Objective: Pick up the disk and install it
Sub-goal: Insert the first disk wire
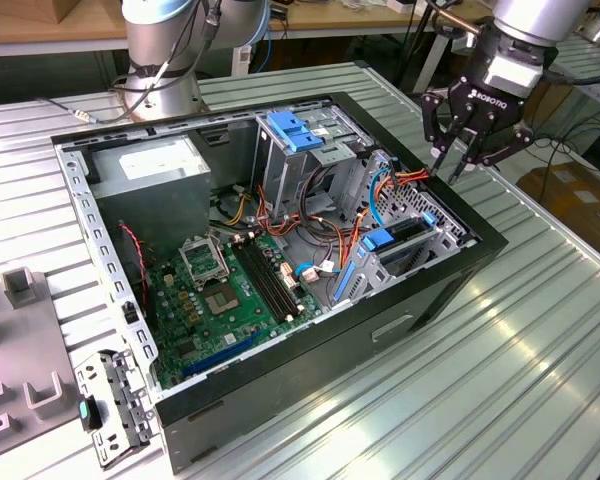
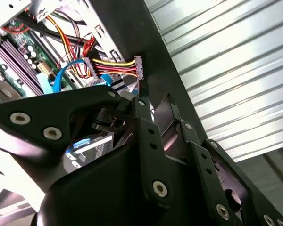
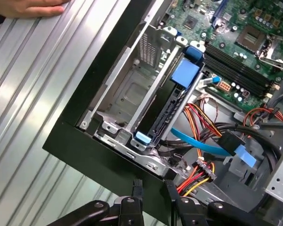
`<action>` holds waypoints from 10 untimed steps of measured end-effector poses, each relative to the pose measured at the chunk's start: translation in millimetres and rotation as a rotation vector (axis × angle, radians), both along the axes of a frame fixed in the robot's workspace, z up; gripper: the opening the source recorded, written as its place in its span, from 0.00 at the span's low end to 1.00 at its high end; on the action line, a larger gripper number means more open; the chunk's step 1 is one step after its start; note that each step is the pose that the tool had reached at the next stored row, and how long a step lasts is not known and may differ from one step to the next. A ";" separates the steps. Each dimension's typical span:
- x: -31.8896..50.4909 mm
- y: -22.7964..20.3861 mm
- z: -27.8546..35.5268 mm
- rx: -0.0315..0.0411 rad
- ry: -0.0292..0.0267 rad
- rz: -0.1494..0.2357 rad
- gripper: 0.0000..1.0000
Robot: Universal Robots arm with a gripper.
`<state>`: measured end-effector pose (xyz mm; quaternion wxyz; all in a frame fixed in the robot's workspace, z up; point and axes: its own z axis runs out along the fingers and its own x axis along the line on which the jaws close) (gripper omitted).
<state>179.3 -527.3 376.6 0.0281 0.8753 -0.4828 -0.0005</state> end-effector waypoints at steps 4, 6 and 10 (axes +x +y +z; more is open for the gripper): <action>0.0 0.0 0.0 0.0001 0.0000 0.092 0.33; 0.0 0.0 0.0 0.0001 0.0000 0.126 0.33; -0.4 0.0 0.0 0.0032 -0.0003 0.200 0.33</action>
